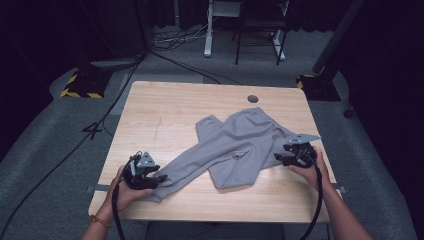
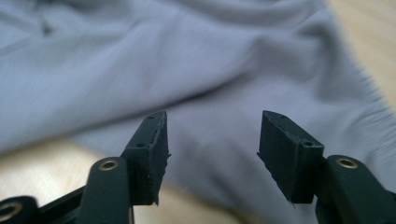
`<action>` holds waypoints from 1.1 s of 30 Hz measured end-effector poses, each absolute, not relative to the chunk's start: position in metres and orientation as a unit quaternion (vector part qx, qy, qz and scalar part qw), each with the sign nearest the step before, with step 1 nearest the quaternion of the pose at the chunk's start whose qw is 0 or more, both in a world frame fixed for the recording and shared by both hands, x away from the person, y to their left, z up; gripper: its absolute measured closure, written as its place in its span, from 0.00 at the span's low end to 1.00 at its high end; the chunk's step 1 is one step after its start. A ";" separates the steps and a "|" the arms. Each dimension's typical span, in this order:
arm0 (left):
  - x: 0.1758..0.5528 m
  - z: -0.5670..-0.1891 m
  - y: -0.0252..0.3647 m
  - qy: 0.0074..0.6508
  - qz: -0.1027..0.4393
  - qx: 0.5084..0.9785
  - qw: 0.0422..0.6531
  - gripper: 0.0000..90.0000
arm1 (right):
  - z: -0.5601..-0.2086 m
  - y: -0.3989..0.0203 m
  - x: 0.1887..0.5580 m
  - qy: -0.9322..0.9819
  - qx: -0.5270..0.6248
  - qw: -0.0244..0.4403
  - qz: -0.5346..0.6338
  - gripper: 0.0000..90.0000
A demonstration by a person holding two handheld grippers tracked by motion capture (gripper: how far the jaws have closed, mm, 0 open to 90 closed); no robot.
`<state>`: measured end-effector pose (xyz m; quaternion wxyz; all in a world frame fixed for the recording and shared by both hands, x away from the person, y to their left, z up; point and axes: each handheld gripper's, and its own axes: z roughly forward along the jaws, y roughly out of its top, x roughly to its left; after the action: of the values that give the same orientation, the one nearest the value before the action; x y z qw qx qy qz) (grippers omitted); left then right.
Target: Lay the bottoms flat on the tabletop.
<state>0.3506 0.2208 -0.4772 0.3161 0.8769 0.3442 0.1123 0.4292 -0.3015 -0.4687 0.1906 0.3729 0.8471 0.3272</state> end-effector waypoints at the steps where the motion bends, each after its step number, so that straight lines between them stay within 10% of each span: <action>1: 0.354 -0.478 0.217 0.341 0.111 0.877 0.320 0.52 | -0.473 -0.299 0.424 0.850 0.371 0.190 0.324 0.47; 5: 0.362 -0.481 0.208 0.339 0.105 0.878 0.322 0.47 | -0.485 -0.294 0.419 0.853 0.382 0.192 0.300 0.44; 8: 0.365 -0.485 0.203 0.313 0.085 0.890 0.321 0.61 | -0.489 -0.296 0.427 0.843 0.398 0.185 0.311 0.47; 18: 0.380 -0.488 0.184 0.316 0.065 0.887 0.331 0.67 | -0.489 -0.269 0.472 0.863 0.340 0.253 0.274 0.98; 28: 0.397 -0.490 0.162 0.333 0.081 0.875 0.341 0.65 | -0.467 -0.257 0.505 0.833 0.368 0.285 0.299 0.95; 33: 0.396 -0.491 0.150 0.323 0.087 0.878 0.341 0.57 | -0.463 -0.265 0.504 0.816 0.403 0.262 0.321 0.64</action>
<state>0.3964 0.1501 -0.4914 0.3412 0.8784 0.3232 0.0868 0.5036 -0.2651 -0.4634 0.2624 0.4034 0.8157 0.3210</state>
